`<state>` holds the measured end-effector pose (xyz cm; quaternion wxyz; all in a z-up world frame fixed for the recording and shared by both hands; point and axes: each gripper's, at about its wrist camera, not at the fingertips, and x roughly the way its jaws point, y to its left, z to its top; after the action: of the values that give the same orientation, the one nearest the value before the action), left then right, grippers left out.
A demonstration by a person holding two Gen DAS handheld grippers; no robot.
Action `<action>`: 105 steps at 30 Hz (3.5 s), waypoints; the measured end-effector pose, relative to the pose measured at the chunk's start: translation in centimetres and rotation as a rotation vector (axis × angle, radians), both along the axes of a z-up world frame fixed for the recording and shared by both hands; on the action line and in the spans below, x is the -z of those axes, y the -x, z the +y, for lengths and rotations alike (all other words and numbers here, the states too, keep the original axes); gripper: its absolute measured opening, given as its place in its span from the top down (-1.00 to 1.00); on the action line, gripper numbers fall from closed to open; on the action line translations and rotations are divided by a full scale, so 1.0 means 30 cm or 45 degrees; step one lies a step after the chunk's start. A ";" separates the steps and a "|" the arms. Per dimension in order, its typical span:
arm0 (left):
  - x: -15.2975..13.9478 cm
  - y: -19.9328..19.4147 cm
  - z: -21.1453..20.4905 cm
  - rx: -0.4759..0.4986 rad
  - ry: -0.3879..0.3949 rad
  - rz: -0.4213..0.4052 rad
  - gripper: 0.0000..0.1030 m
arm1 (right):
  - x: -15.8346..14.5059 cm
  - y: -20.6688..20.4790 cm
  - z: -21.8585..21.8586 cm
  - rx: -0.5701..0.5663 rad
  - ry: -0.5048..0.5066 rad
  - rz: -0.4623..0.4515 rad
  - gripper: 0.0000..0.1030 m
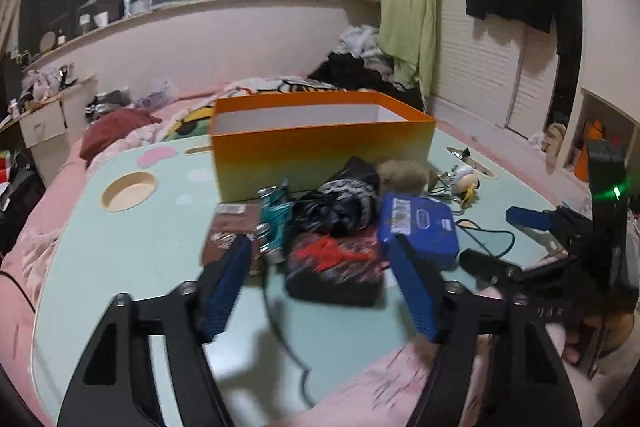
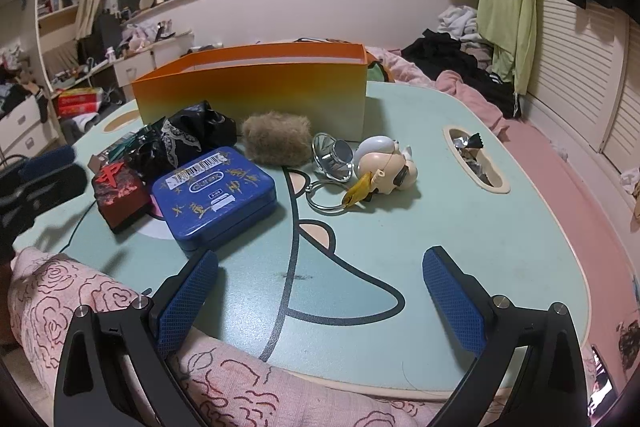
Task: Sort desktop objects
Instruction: 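Grasp the black case with red emblem with the left gripper while the right grasps the blue tin, then carry the black case and blue tin over the orange box and release both, then reach to the brown printed box and grasp it with the left gripper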
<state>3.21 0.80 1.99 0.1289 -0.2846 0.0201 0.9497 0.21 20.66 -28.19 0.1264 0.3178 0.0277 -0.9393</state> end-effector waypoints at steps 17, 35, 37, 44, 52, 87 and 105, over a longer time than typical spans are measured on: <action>0.059 -0.022 -0.015 0.115 -0.087 -0.002 -0.18 | -0.038 -0.008 0.000 -0.154 0.136 -0.006 -0.99; 0.033 -0.033 -0.100 0.074 -0.226 0.050 -0.18 | -0.062 0.110 -0.218 -0.513 -0.033 -0.140 -0.30; 0.012 -0.043 -0.107 0.070 -0.228 0.069 -0.18 | -0.086 0.080 -0.180 -0.486 0.046 -0.089 -0.29; -0.142 0.020 -0.118 -0.039 -0.248 0.131 -0.18 | -0.291 0.135 -0.137 -0.330 0.211 0.099 -0.29; -0.235 0.425 -0.086 -0.158 -0.268 -0.015 -0.30 | -0.326 0.498 -0.211 -0.034 0.123 0.037 -0.33; 0.135 0.039 -0.039 -0.180 0.112 -0.128 -0.72 | -0.012 0.041 -0.084 -0.006 -0.053 -0.072 -0.99; 0.142 0.038 -0.022 -0.201 0.118 -0.131 -0.77 | -0.001 0.037 -0.069 -0.012 -0.027 -0.071 -1.00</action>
<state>2.06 0.15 -2.26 0.0412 -0.3394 0.0348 0.9391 -0.89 18.60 -28.17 0.1283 0.3451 0.0356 -0.9291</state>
